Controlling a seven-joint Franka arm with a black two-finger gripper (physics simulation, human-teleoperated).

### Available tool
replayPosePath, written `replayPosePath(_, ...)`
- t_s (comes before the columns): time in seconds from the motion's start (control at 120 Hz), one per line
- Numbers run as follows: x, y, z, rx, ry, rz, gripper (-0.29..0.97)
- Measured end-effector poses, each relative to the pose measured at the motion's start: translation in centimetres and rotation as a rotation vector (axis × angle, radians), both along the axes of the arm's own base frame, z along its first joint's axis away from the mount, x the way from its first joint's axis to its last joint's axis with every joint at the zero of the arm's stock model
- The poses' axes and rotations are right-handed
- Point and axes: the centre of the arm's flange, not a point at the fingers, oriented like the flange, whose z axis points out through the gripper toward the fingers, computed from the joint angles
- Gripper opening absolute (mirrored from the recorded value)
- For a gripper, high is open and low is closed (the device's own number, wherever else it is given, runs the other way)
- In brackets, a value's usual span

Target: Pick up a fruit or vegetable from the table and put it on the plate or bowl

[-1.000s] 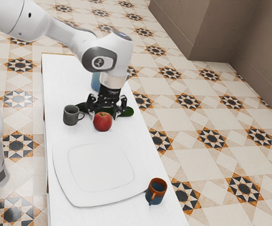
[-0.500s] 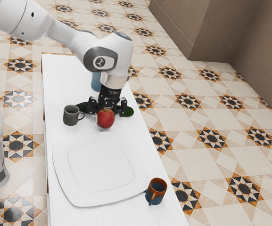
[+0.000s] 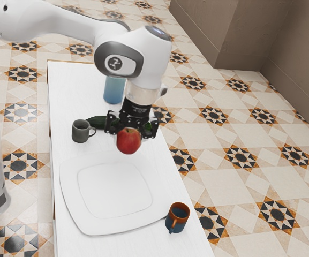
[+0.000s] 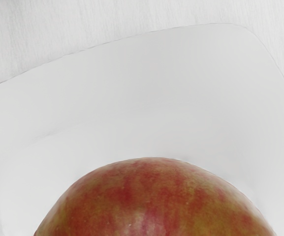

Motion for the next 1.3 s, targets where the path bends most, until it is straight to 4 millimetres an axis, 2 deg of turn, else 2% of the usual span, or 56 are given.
replayPosePath(0.15, -2.7, -3.7, 0.5, 0.042, 0.028, 0.007, 0.38)
replayPosePath(0.292, -5.1, -5.5, 1.1, 0.077, 0.057, 0.049, 0.39)
replayPosePath(0.517, -5.7, -4.7, -0.4, 0.112, 0.139, 0.175, 0.38)
replayPosePath(0.592, -5.6, -4.3, -0.6, 0.123, 0.152, 0.205, 0.5)
replayPosePath(0.683, -5.4, -3.8, -0.7, 0.133, 0.161, 0.234, 0.58)
replayPosePath(0.933, -5.5, -3.8, -0.6, 0.148, 0.165, 0.27, 0.66)
replayPosePath(0.983, -5.4, -4.3, 0.4, 0.152, 0.14, 0.266, 0.67)
replayPosePath(1.042, -5.2, -6.0, 3.3, 0.149, 0.073, 0.24, 0.67)
replayPosePath(1.083, -4.4, -6.3, 5.6, 0.162, 0.022, 0.221, 0.67)
replayPosePath(1.117, -2.9, -4.5, 7.9, 0.161, -0.01, 0.22, 0.68)
replayPosePath(1.15, -0.3, -0.5, 10.1, 0.145, -0.027, 0.23, 0.68)
replayPosePath(1.183, 2.3, 3.2, 11.3, 0.143, -0.038, 0.217, 0.68)
replayPosePath(1.242, 6.7, 9.7, 11.1, 0.138, -0.053, 0.164, 0.68)
replayPosePath(1.3, 9.5, 14.4, 9.9, 0.128, -0.065, 0.073, 0.68)
